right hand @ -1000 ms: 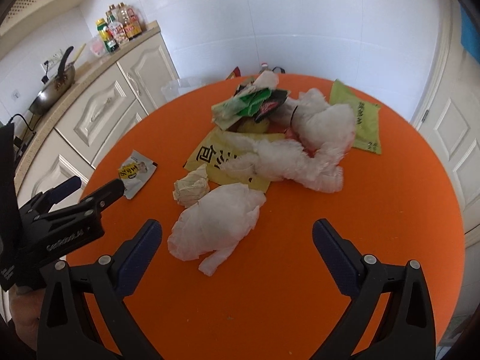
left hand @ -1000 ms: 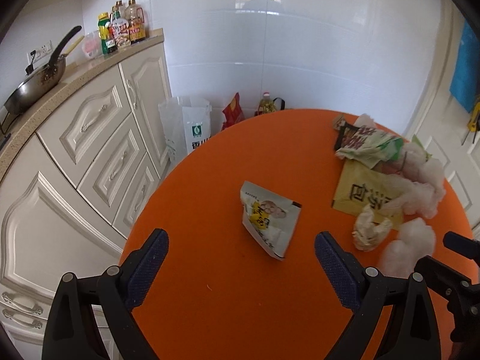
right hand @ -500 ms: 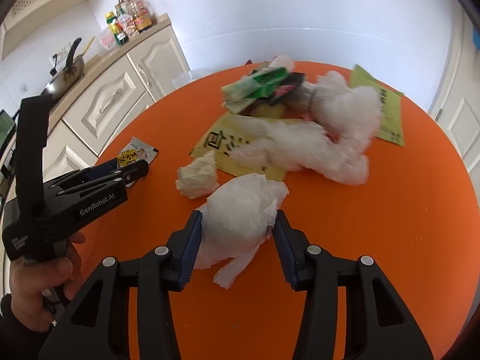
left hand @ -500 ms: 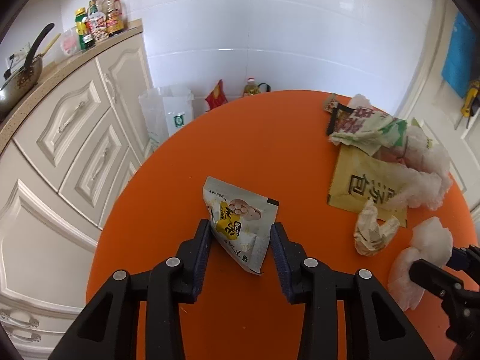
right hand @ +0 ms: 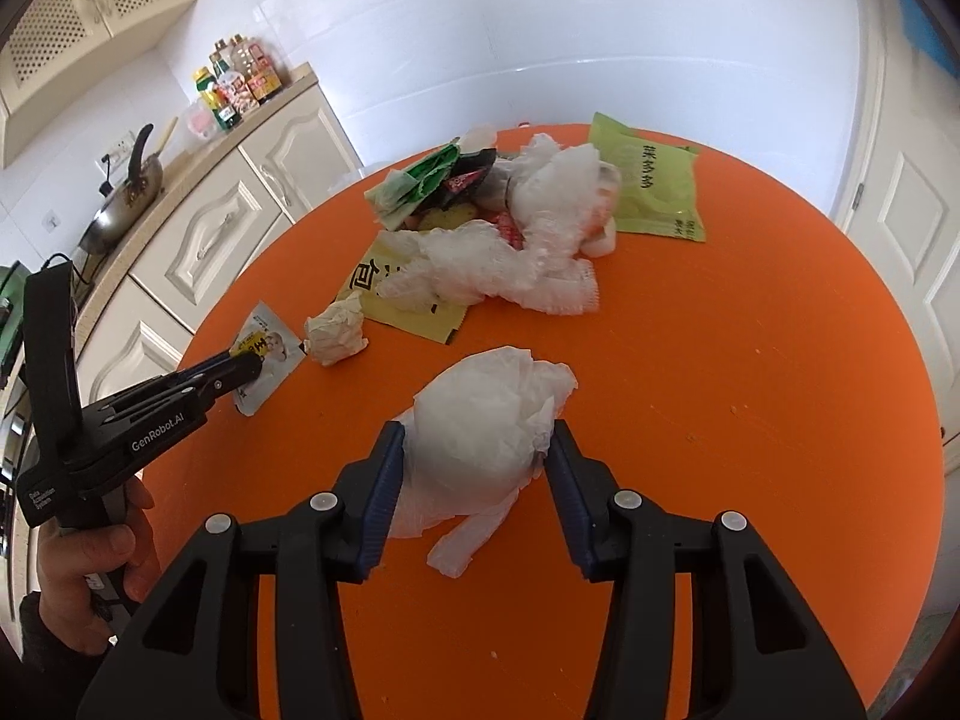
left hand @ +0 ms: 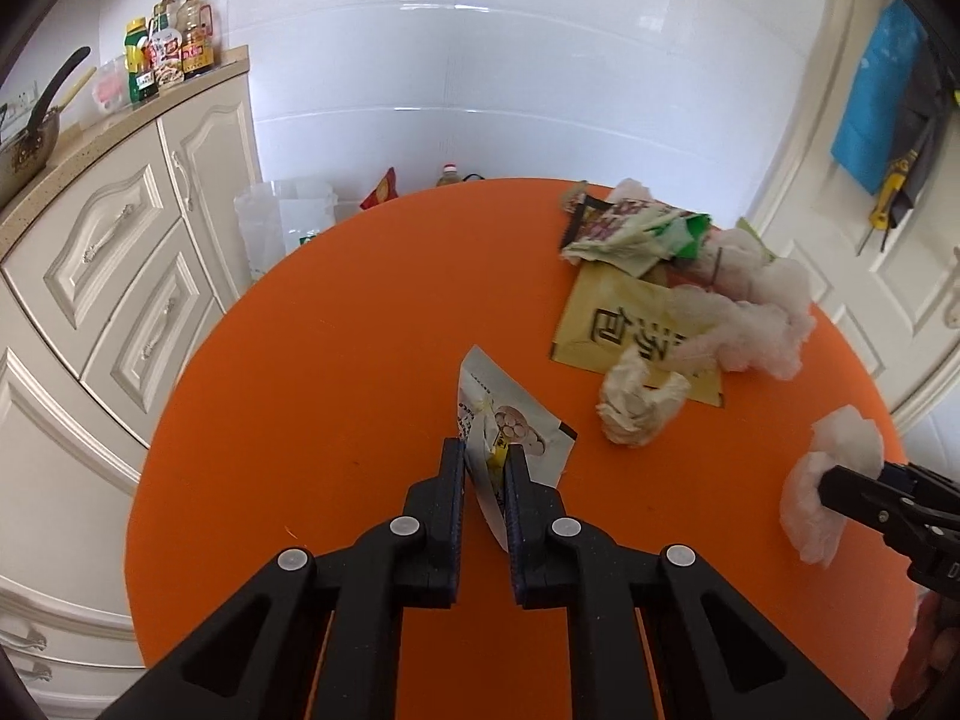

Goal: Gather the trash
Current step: 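Carry wrapper and tissue to the blue bucket and open both tools, then move both tools back to the orange table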

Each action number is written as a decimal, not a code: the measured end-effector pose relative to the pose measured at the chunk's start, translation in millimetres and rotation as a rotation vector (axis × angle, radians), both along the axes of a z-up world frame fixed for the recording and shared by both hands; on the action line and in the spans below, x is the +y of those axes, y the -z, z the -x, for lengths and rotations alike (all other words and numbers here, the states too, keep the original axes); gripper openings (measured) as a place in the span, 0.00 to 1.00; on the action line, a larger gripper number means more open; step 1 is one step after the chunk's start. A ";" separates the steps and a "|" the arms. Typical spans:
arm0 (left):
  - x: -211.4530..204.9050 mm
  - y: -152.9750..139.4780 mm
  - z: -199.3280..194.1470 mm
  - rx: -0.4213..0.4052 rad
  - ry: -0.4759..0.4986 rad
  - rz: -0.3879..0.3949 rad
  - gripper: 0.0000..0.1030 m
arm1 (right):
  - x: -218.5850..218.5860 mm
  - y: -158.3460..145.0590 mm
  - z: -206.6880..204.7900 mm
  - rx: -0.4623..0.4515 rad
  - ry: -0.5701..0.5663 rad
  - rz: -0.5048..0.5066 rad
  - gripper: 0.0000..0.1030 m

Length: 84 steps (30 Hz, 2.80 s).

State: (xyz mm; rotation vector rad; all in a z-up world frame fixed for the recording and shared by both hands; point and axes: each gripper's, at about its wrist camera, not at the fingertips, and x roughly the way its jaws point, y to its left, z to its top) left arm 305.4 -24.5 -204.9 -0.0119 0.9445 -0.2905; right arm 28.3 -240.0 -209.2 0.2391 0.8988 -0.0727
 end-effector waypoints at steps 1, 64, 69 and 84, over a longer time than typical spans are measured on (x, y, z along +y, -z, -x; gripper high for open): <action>-2.3 1.3 7.2 -0.007 0.003 -0.001 0.07 | -0.3 -1.6 2.2 -0.006 -0.001 -0.003 0.46; -542.5 134.5 107.4 0.356 0.854 -0.224 0.68 | -451.1 118.6 308.0 0.014 0.903 -0.268 0.85; -553.4 119.5 108.8 0.307 0.814 -0.243 0.74 | -445.6 117.4 313.0 0.012 0.937 -0.248 1.00; -431.6 -5.8 165.3 0.058 0.694 -0.064 0.83 | -361.5 14.8 305.6 -0.100 0.900 -0.129 1.00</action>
